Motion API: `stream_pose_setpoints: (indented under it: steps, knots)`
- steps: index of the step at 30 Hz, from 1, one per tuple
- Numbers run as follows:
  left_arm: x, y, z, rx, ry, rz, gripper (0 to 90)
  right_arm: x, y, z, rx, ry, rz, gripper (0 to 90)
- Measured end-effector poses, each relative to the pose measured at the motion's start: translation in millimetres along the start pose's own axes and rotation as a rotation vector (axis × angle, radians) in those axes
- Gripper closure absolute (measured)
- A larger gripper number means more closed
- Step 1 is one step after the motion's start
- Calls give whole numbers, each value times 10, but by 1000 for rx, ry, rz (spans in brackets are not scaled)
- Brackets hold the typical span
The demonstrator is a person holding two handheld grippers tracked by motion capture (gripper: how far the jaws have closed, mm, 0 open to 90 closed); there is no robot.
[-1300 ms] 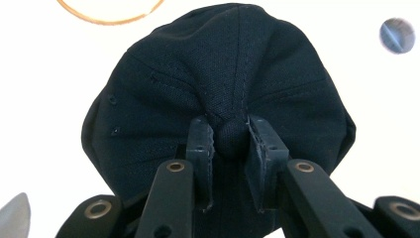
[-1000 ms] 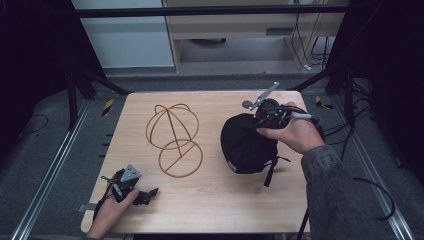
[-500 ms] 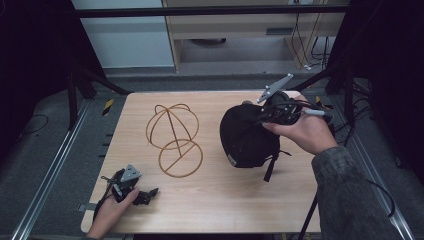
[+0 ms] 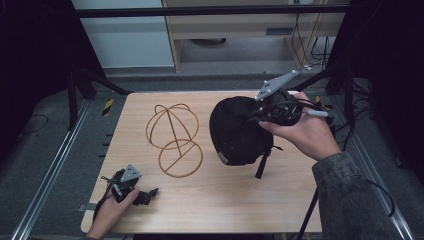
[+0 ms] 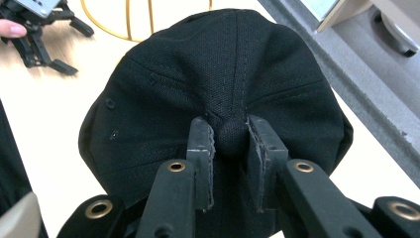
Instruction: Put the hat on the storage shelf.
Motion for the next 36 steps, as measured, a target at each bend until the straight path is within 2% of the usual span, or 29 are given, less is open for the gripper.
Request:
stream_pose_setpoints:
  steps: [11,15,17,20,36]
  knots:
    - [1,2,-1,0,-1,1,0,-78,55,119,1,21,-38,743]
    - [1,2,-1,-1,-1,1,0,-137,78,186,6,32,-55,742]
    - [1,2,-2,-1,-1,1,0,-198,91,238,31,42,-64,743]
    - [1,2,-1,0,-1,1,0,-244,99,269,38,49,-74,743]
    - [1,1,-3,-2,2,-1,0,-526,101,435,35,90,-124,743]
Point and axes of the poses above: each handheld gripper's, and its own axes: y roughly backward along the jaws, x roughly out of its underside, z roughly to its left, the point moved 1 cm from there along -y, roughly forward along the jaws, and after that the axes turned 1 degree about -z, right-handed, at the moved point
